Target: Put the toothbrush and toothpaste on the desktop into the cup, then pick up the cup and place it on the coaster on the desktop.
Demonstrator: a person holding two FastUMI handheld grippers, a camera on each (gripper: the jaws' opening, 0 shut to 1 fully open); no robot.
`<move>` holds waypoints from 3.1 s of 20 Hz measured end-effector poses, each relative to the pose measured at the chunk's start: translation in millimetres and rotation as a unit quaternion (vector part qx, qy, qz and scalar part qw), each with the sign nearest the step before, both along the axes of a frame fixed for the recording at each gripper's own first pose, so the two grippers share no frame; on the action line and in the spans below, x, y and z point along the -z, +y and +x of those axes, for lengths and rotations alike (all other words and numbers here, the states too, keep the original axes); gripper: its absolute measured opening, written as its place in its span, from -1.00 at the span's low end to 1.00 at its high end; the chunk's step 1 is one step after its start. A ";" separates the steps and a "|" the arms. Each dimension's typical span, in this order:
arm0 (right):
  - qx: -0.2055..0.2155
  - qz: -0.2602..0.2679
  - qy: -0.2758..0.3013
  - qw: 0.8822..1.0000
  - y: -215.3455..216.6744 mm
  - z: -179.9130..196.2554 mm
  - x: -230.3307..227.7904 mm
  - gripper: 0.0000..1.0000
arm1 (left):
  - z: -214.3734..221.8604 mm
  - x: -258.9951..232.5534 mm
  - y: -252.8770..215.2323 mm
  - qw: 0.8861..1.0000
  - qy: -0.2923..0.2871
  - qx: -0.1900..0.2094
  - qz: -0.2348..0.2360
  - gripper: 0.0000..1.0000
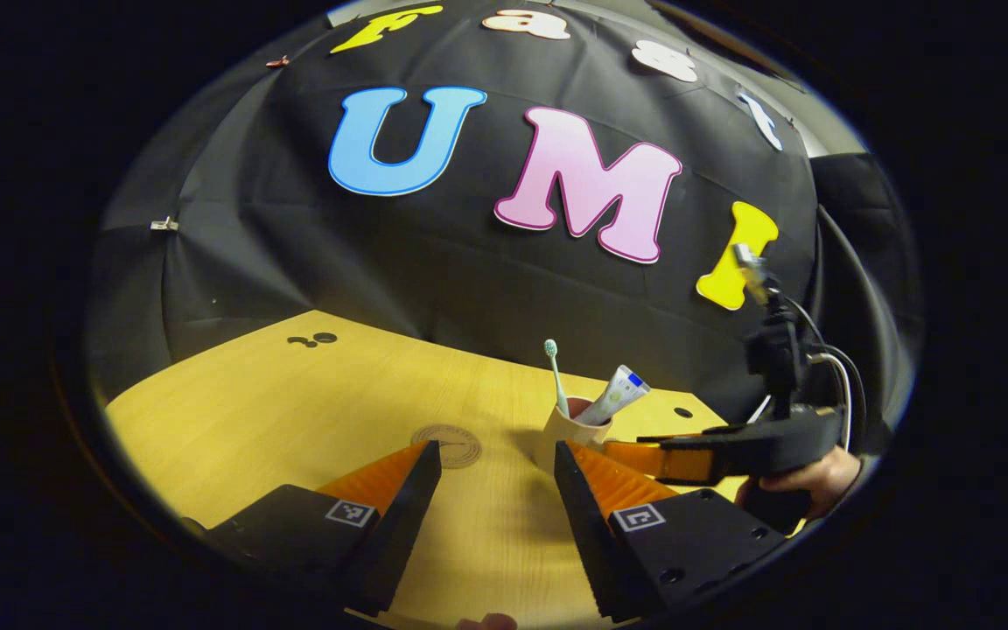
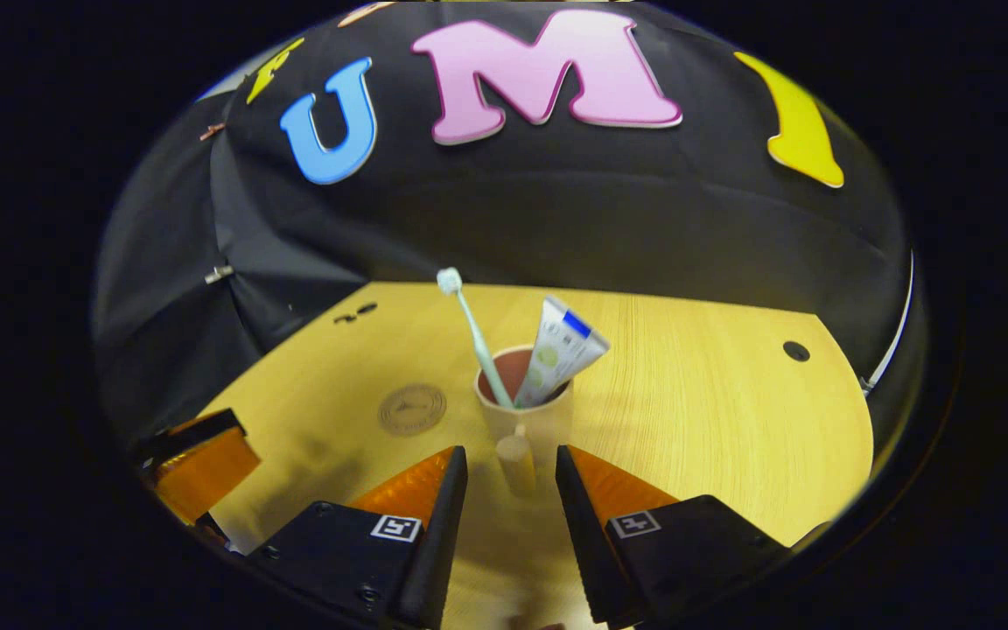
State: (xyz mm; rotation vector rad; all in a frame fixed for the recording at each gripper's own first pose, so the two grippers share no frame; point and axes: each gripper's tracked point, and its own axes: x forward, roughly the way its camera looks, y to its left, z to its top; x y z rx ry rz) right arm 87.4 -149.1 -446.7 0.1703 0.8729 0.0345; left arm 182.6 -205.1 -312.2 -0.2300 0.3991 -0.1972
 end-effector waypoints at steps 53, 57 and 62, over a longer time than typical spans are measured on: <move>-0.118 -0.043 0.138 0.983 139.9 79.2 51.9 -0.68 | -33.0 25.3 142.5 0.996 0.044 -0.067 -0.038 0.67; -0.112 -0.047 0.140 0.983 140.4 80.0 55.0 -0.80 | -33.2 24.3 140.8 0.996 0.044 -0.066 -0.040 0.68; -0.105 -0.050 0.139 0.983 138.0 81.2 54.5 -0.49 | -34.2 21.4 137.1 0.996 0.043 -0.061 -0.045 0.67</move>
